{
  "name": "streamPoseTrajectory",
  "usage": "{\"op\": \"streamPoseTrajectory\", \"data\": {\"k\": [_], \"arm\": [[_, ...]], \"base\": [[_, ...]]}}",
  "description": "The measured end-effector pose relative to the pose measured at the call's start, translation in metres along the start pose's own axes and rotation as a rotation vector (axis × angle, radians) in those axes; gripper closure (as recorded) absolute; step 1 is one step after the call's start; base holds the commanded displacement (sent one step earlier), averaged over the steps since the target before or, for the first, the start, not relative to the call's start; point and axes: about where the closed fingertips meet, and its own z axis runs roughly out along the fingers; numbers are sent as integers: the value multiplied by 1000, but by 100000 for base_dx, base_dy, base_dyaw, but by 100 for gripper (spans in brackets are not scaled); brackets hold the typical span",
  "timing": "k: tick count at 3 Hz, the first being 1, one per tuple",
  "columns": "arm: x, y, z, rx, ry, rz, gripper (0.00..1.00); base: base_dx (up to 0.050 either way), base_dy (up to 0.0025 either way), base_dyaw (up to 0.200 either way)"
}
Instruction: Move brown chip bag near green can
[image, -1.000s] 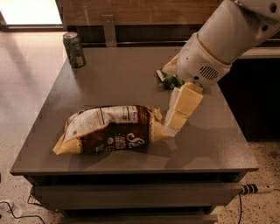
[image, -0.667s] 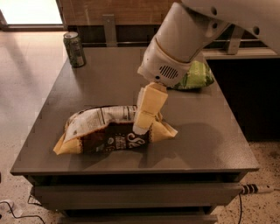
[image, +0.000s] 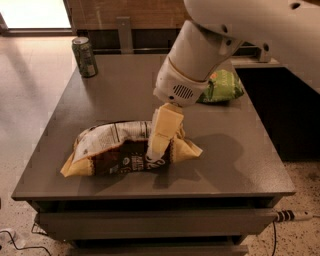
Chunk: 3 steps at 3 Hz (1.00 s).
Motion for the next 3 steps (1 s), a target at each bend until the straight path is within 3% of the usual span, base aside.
{"op": "streamPoseTrajectory", "data": {"k": [1, 2, 3], "arm": [[-1, 1, 40, -56, -20, 6, 0], [2, 5, 64, -83, -32, 5, 18], [1, 6, 64, -82, -30, 3, 41]], "base": [[0, 0, 0], [0, 0, 0], [0, 0, 0]]}}
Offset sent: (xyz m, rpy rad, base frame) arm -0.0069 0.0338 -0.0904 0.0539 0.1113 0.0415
